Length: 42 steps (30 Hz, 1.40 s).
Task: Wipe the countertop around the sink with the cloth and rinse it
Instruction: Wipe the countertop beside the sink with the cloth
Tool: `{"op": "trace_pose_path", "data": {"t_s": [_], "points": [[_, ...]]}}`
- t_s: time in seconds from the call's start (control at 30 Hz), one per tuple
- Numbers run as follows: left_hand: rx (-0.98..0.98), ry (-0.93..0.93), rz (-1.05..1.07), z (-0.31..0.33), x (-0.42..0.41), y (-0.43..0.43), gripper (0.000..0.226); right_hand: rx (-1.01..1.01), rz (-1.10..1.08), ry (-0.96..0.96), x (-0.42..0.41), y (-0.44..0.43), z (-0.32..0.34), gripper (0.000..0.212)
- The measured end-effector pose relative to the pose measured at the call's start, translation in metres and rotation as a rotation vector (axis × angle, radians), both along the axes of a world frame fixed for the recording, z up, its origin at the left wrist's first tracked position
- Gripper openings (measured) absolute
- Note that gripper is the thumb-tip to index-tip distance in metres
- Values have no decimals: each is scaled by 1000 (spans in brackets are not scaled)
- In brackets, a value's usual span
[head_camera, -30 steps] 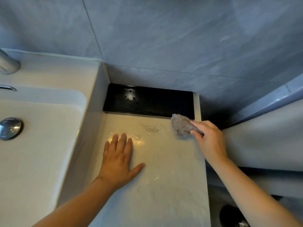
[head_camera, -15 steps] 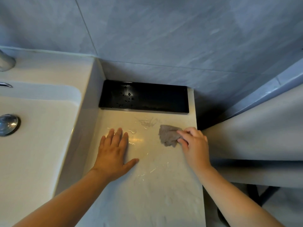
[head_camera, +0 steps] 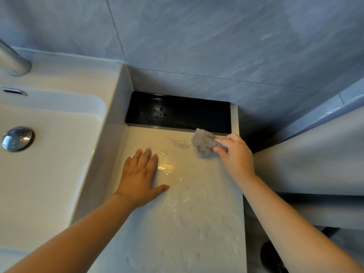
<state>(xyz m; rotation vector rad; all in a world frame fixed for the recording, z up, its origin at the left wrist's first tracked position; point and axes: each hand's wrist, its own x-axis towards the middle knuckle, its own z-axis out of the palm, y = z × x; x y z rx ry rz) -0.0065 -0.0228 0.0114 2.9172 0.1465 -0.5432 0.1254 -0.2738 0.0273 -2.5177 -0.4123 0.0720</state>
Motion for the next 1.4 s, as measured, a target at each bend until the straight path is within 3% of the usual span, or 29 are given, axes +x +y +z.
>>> {"op": "trace_pose_path", "data": {"t_s": [0.13,0.3,0.57,0.73,1.03,1.23,1.4], "points": [[-64,-153,83,9,4,4,91,-91,-49,-54,16,19,-20,29],[-81,-263,166,7,-20,3,69,-55,-58,-78,-12,23,-30,32],[-84,-138,344,-7,-64,-1,95,37,71,-1,-75,24,-32,32],[-78,-128,310,-15,-76,5,108,107,149,121,-84,20,-22,29],[-84,-128,355,-10,-74,2,109,-11,131,-68,14,64,-16,28],[-70,-134,368,-8,-74,-1,105,-42,103,-136,6,77,-34,26],[-108,-142,380,-6,-73,2,102,-58,215,-146,-13,70,-35,29]]}}
